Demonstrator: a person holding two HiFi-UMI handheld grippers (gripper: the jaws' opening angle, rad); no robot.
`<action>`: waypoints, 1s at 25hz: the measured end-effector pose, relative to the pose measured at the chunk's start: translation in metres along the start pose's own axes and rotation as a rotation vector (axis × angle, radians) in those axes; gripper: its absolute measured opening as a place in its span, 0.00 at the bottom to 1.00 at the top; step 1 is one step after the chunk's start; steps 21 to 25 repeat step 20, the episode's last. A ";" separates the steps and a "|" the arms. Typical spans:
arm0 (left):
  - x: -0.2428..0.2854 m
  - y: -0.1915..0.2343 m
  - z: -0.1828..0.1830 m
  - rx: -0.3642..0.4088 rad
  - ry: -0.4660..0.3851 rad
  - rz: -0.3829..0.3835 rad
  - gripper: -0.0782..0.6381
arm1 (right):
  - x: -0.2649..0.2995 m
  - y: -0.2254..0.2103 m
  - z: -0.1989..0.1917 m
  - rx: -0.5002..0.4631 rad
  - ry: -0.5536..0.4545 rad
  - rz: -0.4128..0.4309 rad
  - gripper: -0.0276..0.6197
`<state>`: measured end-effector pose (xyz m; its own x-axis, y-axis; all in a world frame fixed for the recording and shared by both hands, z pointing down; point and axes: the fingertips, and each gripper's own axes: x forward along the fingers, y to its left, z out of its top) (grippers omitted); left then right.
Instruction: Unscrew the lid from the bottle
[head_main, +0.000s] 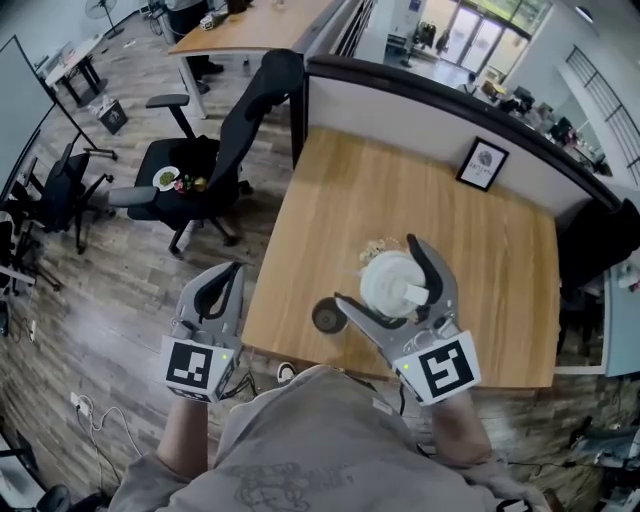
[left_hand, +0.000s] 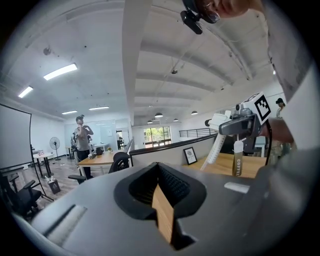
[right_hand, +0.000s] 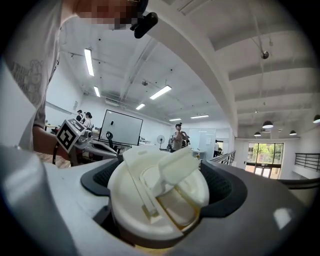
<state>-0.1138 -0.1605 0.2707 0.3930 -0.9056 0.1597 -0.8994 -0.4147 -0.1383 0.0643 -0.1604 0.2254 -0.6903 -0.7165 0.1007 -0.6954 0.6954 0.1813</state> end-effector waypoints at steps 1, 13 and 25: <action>0.000 -0.003 -0.002 0.001 0.010 -0.006 0.11 | 0.000 0.001 -0.004 0.006 0.015 0.000 0.85; -0.007 -0.012 -0.002 0.037 0.023 -0.028 0.11 | -0.005 -0.002 -0.011 0.002 0.032 -0.007 0.85; -0.011 -0.014 0.008 0.044 -0.008 -0.024 0.11 | -0.010 -0.001 -0.006 -0.008 0.041 -0.007 0.85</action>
